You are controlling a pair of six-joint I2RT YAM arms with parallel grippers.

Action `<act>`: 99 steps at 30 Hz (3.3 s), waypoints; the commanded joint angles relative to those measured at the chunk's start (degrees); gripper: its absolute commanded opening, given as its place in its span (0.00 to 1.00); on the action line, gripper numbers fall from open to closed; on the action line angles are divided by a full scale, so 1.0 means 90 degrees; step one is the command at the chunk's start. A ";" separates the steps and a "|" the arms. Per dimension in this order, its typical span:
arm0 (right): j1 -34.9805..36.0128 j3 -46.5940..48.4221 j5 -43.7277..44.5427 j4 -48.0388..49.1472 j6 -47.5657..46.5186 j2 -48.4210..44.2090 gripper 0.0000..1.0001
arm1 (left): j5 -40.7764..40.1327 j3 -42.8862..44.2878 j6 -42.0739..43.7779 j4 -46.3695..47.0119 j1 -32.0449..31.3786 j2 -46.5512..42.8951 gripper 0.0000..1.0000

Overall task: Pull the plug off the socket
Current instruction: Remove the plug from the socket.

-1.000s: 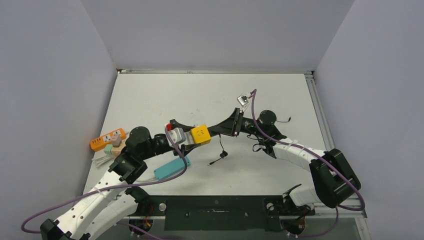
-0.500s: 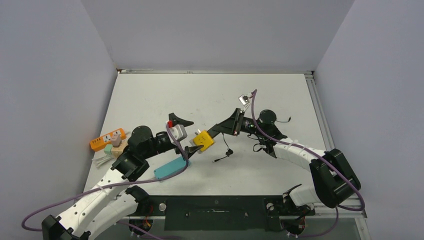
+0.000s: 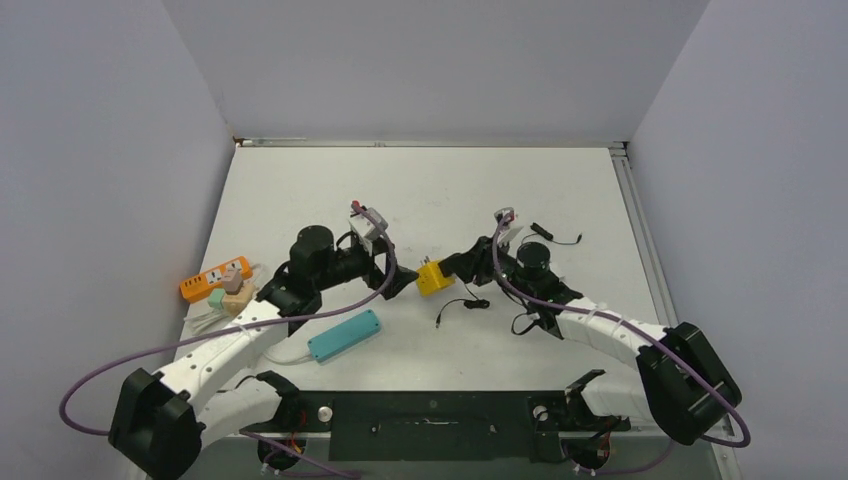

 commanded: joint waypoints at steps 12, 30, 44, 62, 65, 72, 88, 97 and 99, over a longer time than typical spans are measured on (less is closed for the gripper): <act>0.2863 -0.1204 0.5559 0.1523 -0.2702 -0.1317 0.05 | 0.1577 0.0656 -0.3635 0.1418 0.0465 0.2596 0.83; 0.4116 -0.1223 0.7115 0.2140 -0.3518 -0.0902 0.05 | 0.1549 0.1152 -0.3445 0.0297 0.0301 0.3426 0.82; 0.4121 -0.1360 0.7016 0.2224 -0.3505 -0.1144 0.05 | 0.2177 0.1306 -0.3375 0.0413 0.0092 0.3779 0.82; 0.4121 -0.1459 0.6756 0.2346 -0.3492 -0.1255 0.05 | 0.2442 0.1360 -0.3485 0.0589 -0.0118 0.4022 0.73; 0.4119 -0.1475 0.6725 0.2361 -0.3484 -0.1279 0.05 | 0.2479 0.1380 -0.3522 0.0598 -0.0118 0.4101 0.70; 0.4121 -0.1498 0.6705 0.2385 -0.3474 -0.1304 0.05 | 0.2580 0.1349 -0.3612 0.0760 -0.0148 0.4199 0.53; 0.3973 -0.1439 0.6680 0.2194 -0.3246 -0.1252 0.05 | 0.2435 0.1408 -0.3224 0.0533 -0.0138 0.4043 0.00; 0.2779 -0.1308 0.5552 0.1521 -0.2289 -0.1184 0.05 | 0.1698 0.1597 -0.2451 -0.0403 -0.0167 0.3774 0.00; 0.2757 -0.1295 0.5486 0.1528 -0.2287 -0.1154 0.05 | 0.1681 0.1599 -0.2419 -0.0421 -0.0176 0.3746 0.00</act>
